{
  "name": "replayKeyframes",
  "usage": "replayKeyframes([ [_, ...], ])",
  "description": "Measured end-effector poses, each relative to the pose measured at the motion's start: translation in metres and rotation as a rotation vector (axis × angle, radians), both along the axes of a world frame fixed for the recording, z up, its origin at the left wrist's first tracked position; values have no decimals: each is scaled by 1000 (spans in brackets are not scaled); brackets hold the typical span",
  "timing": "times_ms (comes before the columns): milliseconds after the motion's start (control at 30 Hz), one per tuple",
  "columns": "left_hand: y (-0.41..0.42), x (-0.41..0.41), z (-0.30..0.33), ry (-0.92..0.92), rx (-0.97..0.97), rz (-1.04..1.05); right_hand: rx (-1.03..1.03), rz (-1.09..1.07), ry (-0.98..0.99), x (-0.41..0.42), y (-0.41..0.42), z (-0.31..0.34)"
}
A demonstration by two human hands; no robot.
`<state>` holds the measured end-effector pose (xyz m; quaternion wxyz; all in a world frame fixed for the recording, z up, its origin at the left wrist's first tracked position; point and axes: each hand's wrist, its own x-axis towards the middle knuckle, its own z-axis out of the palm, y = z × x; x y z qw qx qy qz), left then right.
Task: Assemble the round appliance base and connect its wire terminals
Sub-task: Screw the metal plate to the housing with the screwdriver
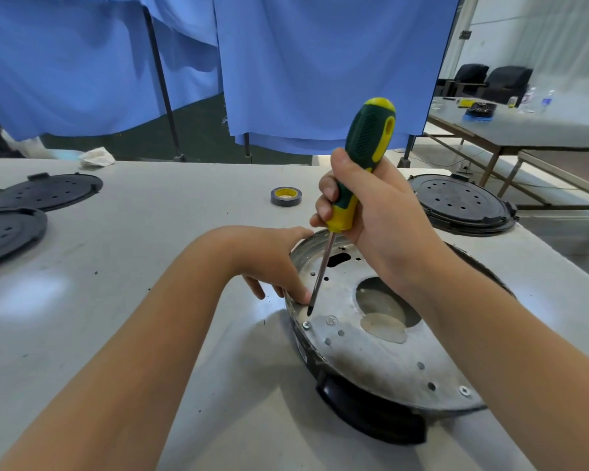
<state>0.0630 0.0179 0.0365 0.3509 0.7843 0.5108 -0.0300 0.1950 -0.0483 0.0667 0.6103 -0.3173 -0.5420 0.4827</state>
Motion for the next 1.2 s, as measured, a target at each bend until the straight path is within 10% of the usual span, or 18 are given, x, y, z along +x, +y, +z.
replayKeyframes([
  [767,1,3,-3,26,43,-39,36,144,-159,0,-6,-4],
  [1200,-5,-8,13,56,109,-87,256,-135,-769,10,-23,15],
])
